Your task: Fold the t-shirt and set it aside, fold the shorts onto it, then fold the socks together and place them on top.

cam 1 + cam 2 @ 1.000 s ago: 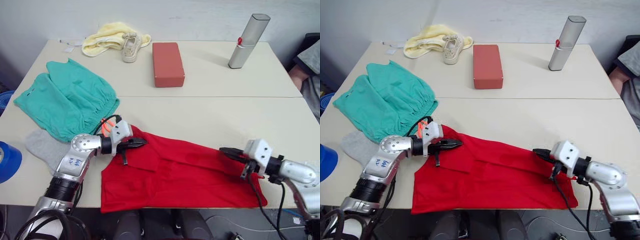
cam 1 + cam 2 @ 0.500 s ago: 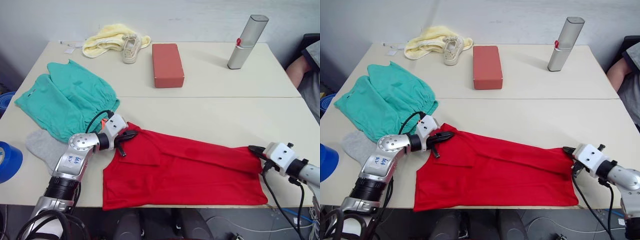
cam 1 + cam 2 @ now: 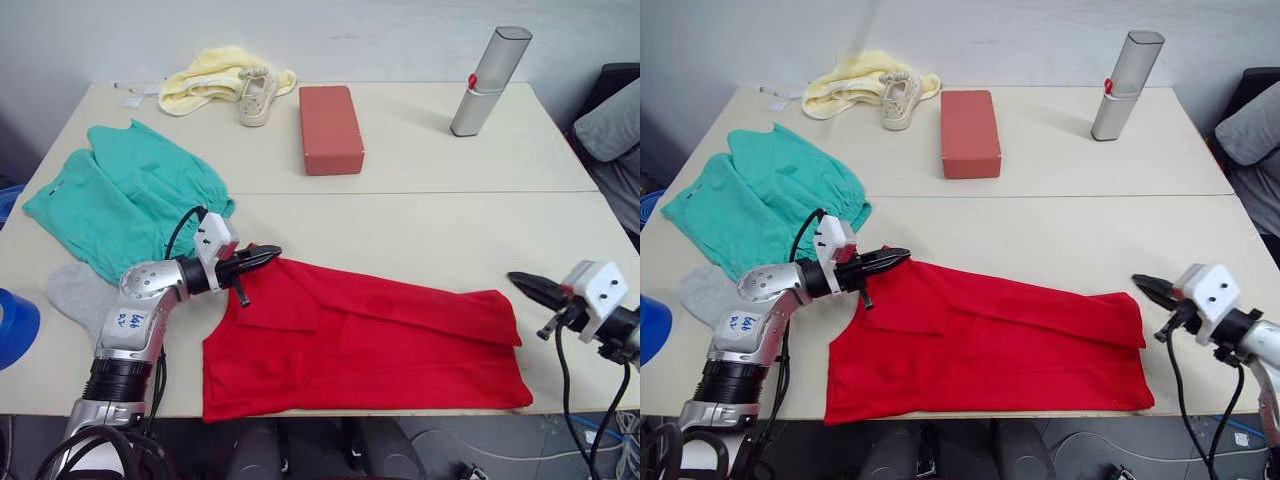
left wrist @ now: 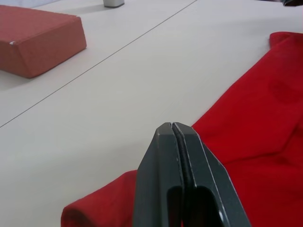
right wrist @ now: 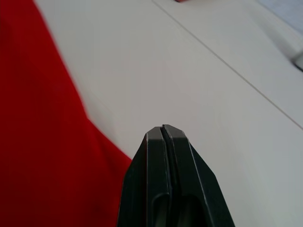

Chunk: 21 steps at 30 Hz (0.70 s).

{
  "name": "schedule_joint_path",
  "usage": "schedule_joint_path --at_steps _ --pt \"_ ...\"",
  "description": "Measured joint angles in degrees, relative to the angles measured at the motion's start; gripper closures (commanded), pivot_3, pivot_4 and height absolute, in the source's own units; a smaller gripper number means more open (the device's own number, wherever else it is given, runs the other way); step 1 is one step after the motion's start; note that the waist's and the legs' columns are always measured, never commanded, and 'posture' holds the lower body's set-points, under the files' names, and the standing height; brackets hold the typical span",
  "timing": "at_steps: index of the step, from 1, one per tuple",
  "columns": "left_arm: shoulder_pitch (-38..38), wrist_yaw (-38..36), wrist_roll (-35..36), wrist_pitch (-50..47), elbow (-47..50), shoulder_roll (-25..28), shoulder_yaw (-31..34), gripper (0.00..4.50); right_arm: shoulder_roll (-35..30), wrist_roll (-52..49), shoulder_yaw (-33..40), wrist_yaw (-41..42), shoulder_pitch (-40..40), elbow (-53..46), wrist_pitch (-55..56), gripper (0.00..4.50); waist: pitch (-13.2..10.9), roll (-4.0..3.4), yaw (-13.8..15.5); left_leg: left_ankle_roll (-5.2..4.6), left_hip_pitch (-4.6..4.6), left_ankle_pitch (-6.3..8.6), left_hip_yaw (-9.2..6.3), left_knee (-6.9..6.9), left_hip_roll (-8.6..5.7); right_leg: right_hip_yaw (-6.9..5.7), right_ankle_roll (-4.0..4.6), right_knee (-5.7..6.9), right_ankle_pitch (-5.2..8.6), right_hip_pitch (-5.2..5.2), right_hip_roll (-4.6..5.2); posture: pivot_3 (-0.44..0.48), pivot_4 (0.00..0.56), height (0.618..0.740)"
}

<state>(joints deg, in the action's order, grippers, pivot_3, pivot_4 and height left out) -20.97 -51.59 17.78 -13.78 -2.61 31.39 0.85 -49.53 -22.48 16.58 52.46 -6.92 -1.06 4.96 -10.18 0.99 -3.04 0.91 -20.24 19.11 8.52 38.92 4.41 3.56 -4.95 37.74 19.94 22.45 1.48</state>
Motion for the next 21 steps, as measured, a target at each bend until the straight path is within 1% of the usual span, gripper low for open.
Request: schedule_joint_path --at_steps 2,5,7,12,16,17,19,20,21 --pt "0.26 0.01 -2.83 1.36 -0.6 1.0 -1.9 4.48 1.16 1.38 -2.08 0.11 -0.03 -0.91 -0.45 4.5 0.0 0.01 0.02 -0.01 0.0 0.0 0.01 0.0 -0.03 0.01 0.0 -0.03 0.0 0.0 0.01 0.0 0.15 0.74" --pt "0.28 1.1 -6.45 2.3 -1.69 0.43 -5.04 4.48 2.91 4.75 -6.48 0.31 0.42 -0.32 -0.28 4.5 0.0 0.0 0.26 -0.03 -0.03 0.0 0.02 0.01 -0.09 0.0 0.0 -0.03 0.0 0.03 0.05 0.0 0.15 0.74" --pt "0.28 2.12 -8.11 2.36 -2.7 0.25 -6.2 4.48 3.28 6.32 -7.66 0.3 0.53 0.89 0.12 4.5 -0.01 0.02 0.36 -0.05 -0.05 0.0 0.02 0.01 -0.09 0.01 0.0 -0.03 0.0 0.04 0.05 0.0 0.15 0.74" --pt "-0.18 5.4 -10.72 1.99 -3.98 2.14 -5.09 4.48 2.98 7.92 -5.06 -0.71 2.48 9.44 4.45 4.5 0.0 0.03 0.3 -0.06 0.01 0.01 0.03 0.01 -0.06 0.01 0.02 -0.03 0.01 0.01 0.03 0.0 0.15 0.74" --pt "0.34 4.85 -9.24 2.16 -5.02 2.97 -2.05 4.48 1.85 7.55 -1.32 -1.04 2.5 14.26 4.11 4.5 0.0 0.04 0.34 -0.07 0.01 0.01 0.03 0.0 -0.07 0.0 0.02 -0.04 0.01 0.0 0.08 0.0 0.15 0.74" --pt "0.6 3.93 -8.11 2.3 -4.98 2.93 -1.42 4.5 1.9 6.08 -0.35 -0.94 2.47 14.33 1.95 4.33 0.0 0.04 0.34 -0.06 0.0 0.01 0.03 0.0 -0.07 0.0 0.02 -0.04 0.01 0.0 0.08 0.0 0.15 0.74" --pt "1.47 0.81 -3.73 1.95 -4.17 2.83 0.49 4.09 1.89 0.53 2.1 -0.04 1.67 12.0 -5.66 3.87 0.0 0.02 0.33 -0.06 -0.03 0.01 0.03 -0.02 -0.03 0.01 0.02 -0.01 0.01 0.04 0.07 0.0 0.15 0.74" --pt "1.96 -1.45 -0.68 1.24 -2.89 2.93 1.75 3.91 1.34 -3.65 3.55 1.25 0.49 9.14 -11.57 3.6 -0.01 0.02 0.35 -0.05 -0.06 0.01 -0.01 -0.04 0.01 -0.02 0.04 0.0 0.02 0.06 0.06 0.0 0.15 0.74" --pt "2.33 -3.82 2.26 0.43 -1.22 3.23 2.84 3.6 0.02 -7.05 4.38 2.58 -0.8 6.11 -16.73 3.23 -0.01 0.0 0.37 -0.03 -0.08 0.02 -0.03 -0.04 0.03 -0.03 0.05 0.01 0.03 0.08 0.05 0.0 0.15 0.74"
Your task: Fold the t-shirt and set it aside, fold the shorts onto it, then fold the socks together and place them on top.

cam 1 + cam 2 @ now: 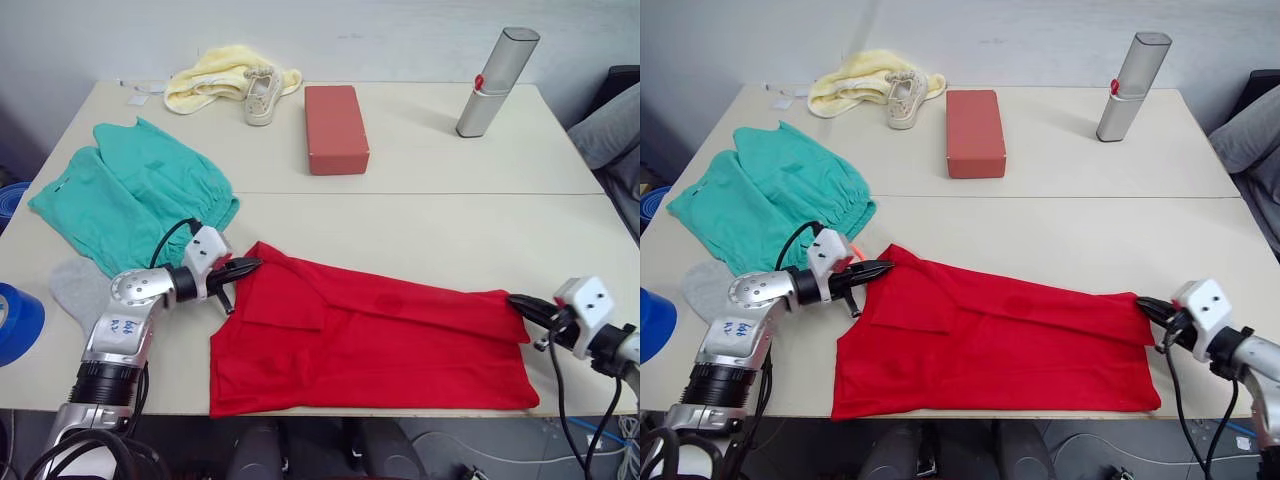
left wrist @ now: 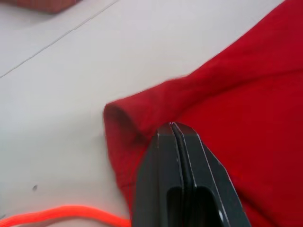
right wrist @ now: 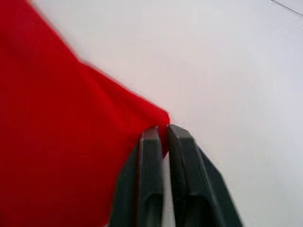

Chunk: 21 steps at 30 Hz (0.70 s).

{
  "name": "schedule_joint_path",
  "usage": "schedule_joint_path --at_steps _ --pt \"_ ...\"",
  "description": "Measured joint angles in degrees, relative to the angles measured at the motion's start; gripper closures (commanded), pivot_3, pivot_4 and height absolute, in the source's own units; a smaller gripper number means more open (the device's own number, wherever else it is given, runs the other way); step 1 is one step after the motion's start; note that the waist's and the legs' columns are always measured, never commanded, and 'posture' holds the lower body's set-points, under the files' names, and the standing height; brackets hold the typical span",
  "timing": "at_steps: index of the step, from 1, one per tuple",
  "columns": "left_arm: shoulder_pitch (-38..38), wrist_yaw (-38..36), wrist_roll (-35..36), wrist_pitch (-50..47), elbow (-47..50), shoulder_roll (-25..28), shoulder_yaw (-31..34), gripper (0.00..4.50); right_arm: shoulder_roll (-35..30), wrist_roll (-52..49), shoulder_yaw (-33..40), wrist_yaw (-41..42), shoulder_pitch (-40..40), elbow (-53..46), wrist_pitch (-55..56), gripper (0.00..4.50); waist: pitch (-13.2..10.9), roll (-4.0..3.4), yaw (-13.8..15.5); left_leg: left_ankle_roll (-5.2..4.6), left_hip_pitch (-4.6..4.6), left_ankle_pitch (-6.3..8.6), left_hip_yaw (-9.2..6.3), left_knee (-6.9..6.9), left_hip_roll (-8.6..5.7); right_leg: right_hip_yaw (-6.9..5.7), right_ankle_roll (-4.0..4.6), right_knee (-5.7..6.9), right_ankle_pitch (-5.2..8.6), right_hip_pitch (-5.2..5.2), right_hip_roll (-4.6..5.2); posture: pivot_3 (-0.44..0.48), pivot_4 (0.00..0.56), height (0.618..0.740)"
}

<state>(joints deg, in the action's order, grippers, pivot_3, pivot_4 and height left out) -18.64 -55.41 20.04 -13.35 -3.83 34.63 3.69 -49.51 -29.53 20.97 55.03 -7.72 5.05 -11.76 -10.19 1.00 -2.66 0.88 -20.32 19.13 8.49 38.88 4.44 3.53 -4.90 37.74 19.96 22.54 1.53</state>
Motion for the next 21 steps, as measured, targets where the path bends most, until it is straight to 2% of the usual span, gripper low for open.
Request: schedule_joint_path --at_steps 3,5,9,11,15,21 --pt "0.18 -5.93 6.13 -1.59 4.39 3.06 2.4 2.64 -5.68 -6.54 2.22 3.61 -1.79 -8.9 -11.21 2.17 0.0 -0.02 -0.44 0.02 0.04 0.01 -0.01 -0.04 0.03 0.01 0.01 -0.01 0.0 -0.04 -0.03 0.0 0.15 0.74" --pt "0.25 -8.57 7.32 -0.73 5.82 4.9 3.64 2.0 -9.23 -7.66 3.27 5.49 -1.57 -11.58 -14.62 1.45 0.0 -0.01 -0.53 0.02 0.08 0.02 -0.04 -0.09 0.02 -0.03 0.02 -0.07 0.0 -0.09 -0.03 0.0 0.15 0.74" --pt "5.25 -19.79 10.17 2.82 7.7 10.59 5.22 0.68 -16.68 -1.27 -0.12 11.72 3.07 -6.83 -11.28 0.03 -0.01 0.02 -0.69 0.0 0.08 0.02 0.03 -0.37 -0.03 -0.02 0.03 -0.33 0.01 -0.06 -0.01 0.0 0.15 0.74" --pt "7.04 -24.12 11.03 3.42 7.66 12.57 5.33 0.02 -17.67 2.07 -3.46 14.18 6.39 -3.21 -8.42 0.0 -0.04 0.07 -0.68 0.0 0.06 0.02 0.04 -0.43 -0.03 -0.02 0.05 -0.4 0.02 -0.01 -0.01 0.0 0.15 0.74" --pt "8.21 -28.2 10.93 8.19 7.41 12.51 5.26 0.01 -17.18 9.27 -12.83 18.21 14.11 4.43 -2.72 0.0 -0.08 0.02 -0.35 -0.03 0.0 0.0 0.06 -0.5 -0.09 -0.03 0.06 -0.44 0.03 0.05 0.04 0.0 0.15 0.74" --pt "9.62 -25.84 10.93 9.19 8.35 9.8 5.02 0.01 -14.7 13.25 -18.81 20.21 21.54 10.88 -1.87 0.0 -0.09 0.0 -0.61 -0.02 0.01 0.0 0.07 -0.5 -0.05 -0.01 0.07 -0.38 0.04 0.08 0.02 0.0 0.15 0.74"
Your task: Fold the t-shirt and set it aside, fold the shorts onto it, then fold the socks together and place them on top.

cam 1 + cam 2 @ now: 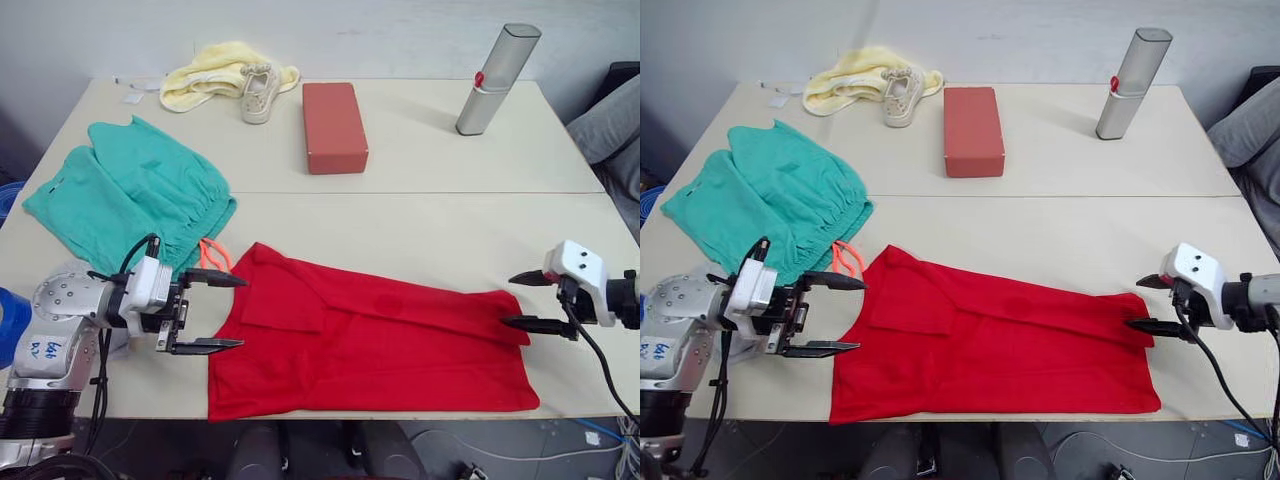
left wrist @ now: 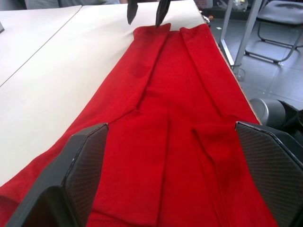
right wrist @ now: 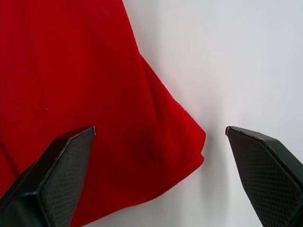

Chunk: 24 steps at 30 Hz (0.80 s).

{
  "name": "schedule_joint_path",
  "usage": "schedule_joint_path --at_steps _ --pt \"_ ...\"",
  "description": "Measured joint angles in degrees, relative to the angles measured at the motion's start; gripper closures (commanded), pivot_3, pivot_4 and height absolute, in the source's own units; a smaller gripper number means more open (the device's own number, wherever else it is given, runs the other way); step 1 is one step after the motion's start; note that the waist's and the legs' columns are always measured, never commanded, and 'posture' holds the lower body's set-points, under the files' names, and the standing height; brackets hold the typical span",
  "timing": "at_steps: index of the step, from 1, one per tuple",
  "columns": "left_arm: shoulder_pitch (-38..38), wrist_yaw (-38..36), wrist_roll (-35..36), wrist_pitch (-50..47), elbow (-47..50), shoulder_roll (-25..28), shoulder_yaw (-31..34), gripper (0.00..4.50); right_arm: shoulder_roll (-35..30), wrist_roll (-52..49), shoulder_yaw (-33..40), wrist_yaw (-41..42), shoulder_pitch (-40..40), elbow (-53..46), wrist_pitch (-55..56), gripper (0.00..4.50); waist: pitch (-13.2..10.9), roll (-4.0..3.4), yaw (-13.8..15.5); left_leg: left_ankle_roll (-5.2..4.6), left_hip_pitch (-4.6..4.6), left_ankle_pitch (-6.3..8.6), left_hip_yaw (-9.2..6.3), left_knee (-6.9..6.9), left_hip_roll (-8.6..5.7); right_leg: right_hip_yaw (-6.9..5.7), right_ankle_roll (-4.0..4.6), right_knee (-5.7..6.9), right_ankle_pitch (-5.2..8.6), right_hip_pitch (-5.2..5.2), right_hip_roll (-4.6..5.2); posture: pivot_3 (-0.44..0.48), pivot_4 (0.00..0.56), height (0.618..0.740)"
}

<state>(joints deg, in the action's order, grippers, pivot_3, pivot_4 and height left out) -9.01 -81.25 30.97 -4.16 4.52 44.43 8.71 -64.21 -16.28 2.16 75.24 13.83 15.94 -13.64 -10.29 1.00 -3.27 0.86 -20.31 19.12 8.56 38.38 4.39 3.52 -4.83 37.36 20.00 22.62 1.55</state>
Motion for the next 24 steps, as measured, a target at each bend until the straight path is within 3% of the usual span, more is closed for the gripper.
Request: schedule_joint_path --at_steps 7,8,10,21,24 --pt "1.05 3.8 -0.15 -0.15 1.81 -1.55 -0.75 0.01 1.84 4.43 -4.06 1.35 4.85 3.6 0.04 0.0 0.0 0.01 -0.21 0.0 0.08 0.0 -0.02 0.24 0.06 0.0 0.01 0.16 0.0 -0.1 -0.02 0.0 0.15 0.74" --pt "1.08 4.34 -0.15 -0.17 1.81 -1.74 -0.71 0.0 2.32 4.66 -4.09 1.37 5.26 3.88 0.11 0.18 0.01 0.02 -0.31 0.01 0.09 0.0 -0.02 0.25 0.06 0.0 0.01 0.17 -0.01 -0.1 -0.03 0.0 0.15 0.74" --pt "1.43 5.42 -0.15 -0.1 1.81 -2.45 -0.67 0.0 3.51 4.92 -4.08 1.17 6.03 4.37 0.04 0.59 0.04 0.07 -0.57 0.01 0.11 0.0 -0.02 0.26 0.09 0.0 0.02 0.18 -0.01 -0.12 -0.05 0.0 0.15 0.74" --pt "5.03 7.5 -0.46 -0.11 2.03 -3.12 -0.69 0.0 5.78 5.62 -4.69 2.74 7.31 2.43 -1.76 4.46 0.04 0.09 -1.47 0.06 0.1 -0.01 -0.05 0.16 0.11 -0.04 0.07 0.15 0.02 -0.1 -0.05 0.0 0.15 0.74" --pt "4.96 8.6 -0.41 -0.11 1.88 -3.48 -0.29 0.0 5.98 7.43 -6.15 1.72 9.88 2.94 -1.61 4.46 0.04 0.08 -1.7 0.05 0.1 -0.01 -0.01 0.21 0.11 0.0 0.06 0.17 0.02 -0.1 -0.04 0.0 0.15 0.74"
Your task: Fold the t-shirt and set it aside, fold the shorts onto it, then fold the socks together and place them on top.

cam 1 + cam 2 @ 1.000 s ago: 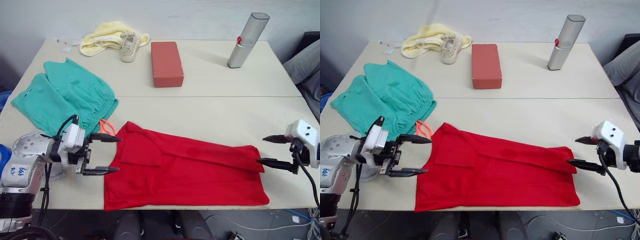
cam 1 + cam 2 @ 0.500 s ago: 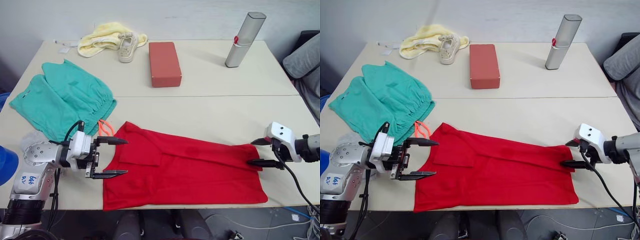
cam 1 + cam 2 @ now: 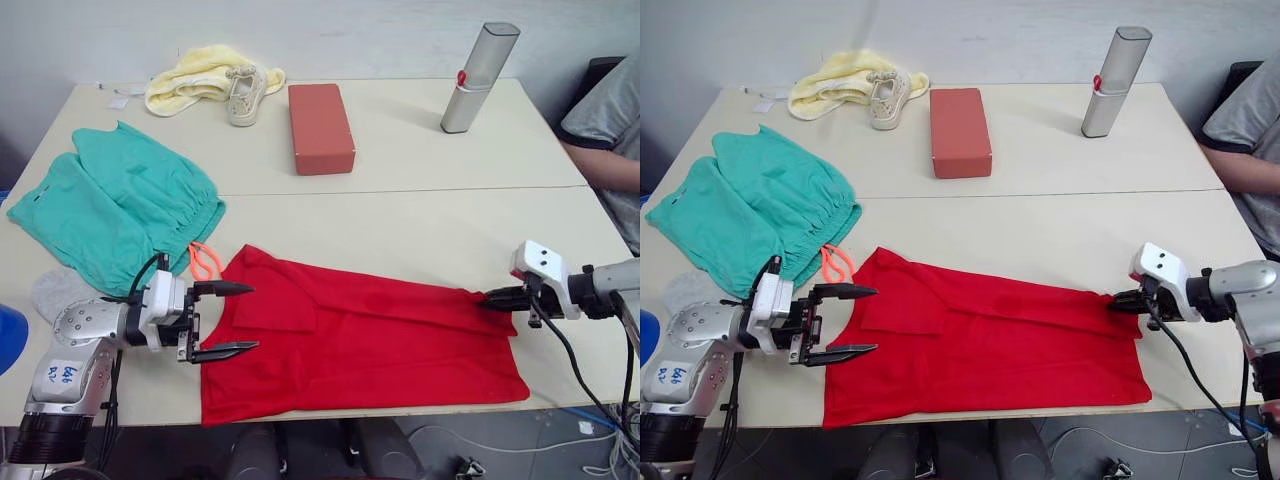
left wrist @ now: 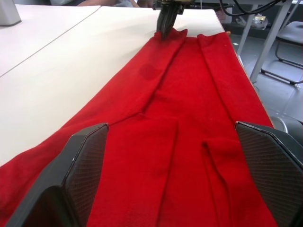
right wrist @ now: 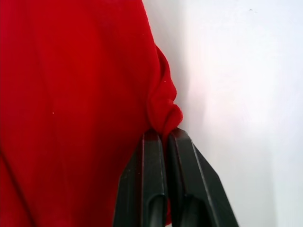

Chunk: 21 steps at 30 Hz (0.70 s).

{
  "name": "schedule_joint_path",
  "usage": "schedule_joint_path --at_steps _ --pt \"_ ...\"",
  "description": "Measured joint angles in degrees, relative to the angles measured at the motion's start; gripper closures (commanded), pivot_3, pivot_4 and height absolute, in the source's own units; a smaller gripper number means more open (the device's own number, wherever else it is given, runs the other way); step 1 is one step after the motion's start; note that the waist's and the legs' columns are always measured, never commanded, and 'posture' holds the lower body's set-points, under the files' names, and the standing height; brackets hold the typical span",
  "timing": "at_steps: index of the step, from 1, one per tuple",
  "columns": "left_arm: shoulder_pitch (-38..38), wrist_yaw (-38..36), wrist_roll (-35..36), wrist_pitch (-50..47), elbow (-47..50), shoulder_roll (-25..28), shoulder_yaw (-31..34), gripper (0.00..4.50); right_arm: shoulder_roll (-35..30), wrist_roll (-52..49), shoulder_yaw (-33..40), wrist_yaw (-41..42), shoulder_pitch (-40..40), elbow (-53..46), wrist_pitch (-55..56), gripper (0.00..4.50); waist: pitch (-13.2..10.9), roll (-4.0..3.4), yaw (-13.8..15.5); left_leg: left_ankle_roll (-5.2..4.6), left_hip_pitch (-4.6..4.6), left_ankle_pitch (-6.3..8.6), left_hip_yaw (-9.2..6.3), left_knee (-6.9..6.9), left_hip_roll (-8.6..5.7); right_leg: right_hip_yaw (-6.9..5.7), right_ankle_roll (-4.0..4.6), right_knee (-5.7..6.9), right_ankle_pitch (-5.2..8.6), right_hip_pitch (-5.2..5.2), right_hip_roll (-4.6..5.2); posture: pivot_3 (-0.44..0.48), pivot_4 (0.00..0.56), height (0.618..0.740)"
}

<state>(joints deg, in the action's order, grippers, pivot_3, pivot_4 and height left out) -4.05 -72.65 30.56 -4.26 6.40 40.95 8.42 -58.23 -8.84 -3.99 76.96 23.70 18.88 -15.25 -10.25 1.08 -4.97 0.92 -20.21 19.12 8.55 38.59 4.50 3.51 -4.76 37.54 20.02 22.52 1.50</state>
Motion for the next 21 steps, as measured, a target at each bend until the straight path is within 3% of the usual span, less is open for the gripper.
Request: schedule_joint_path --at_steps 6,12,15,20,21 --pt "-1.79 3.23 -0.54 0.4 -1.06 -2.94 0.09 0.0 2.78 6.85 -2.75 -6.04 12.1 8.89 2.31 4.46 -0.06 -0.1 0.07 0.01 -0.04 -0.01 0.02 0.01 -0.01 -0.02 0.01 0.03 0.01 0.09 -0.01 0.0 0.15 0.74" --pt "-4.83 9.22 -3.48 3.19 -4.71 -6.04 0.68 0.0 8.01 15.81 -7.17 -16.0 22.91 23.92 13.42 4.46 -0.07 -0.12 0.01 0.01 -0.09 -0.01 0.16 0.04 -0.03 0.06 0.01 0.03 0.01 0.17 0.02 0.0 0.15 0.74" --pt "-4.8 12.16 -4.19 3.75 -4.98 -7.17 0.69 0.0 10.26 18.68 -7.32 -21.41 26.85 30.38 19.56 4.46 -0.09 -0.14 -0.07 0.01 -0.1 -0.01 0.23 0.03 -0.02 0.1 0.01 0.1 0.01 0.25 0.0 0.0 0.15 0.74" --pt "-4.73 14.73 -5.65 4.63 -4.98 -7.28 0.66 0.0 12.48 20.21 -7.32 -23.52 28.25 36.02 24.35 4.46 -0.09 -0.15 -0.08 0.06 -0.09 -0.04 0.23 0.07 0.04 0.1 0.02 0.18 0.01 0.25 -0.04 0.0 0.15 0.74" --pt "-4.73 15.04 -5.84 4.77 -5.0 -7.28 0.65 0.0 12.74 20.2 -7.16 -23.67 28.25 36.69 24.65 4.23 -0.1 -0.15 -0.08 0.06 -0.09 -0.04 0.23 0.09 0.03 0.1 0.02 0.19 0.01 0.25 -0.04 0.0 0.15 0.74"
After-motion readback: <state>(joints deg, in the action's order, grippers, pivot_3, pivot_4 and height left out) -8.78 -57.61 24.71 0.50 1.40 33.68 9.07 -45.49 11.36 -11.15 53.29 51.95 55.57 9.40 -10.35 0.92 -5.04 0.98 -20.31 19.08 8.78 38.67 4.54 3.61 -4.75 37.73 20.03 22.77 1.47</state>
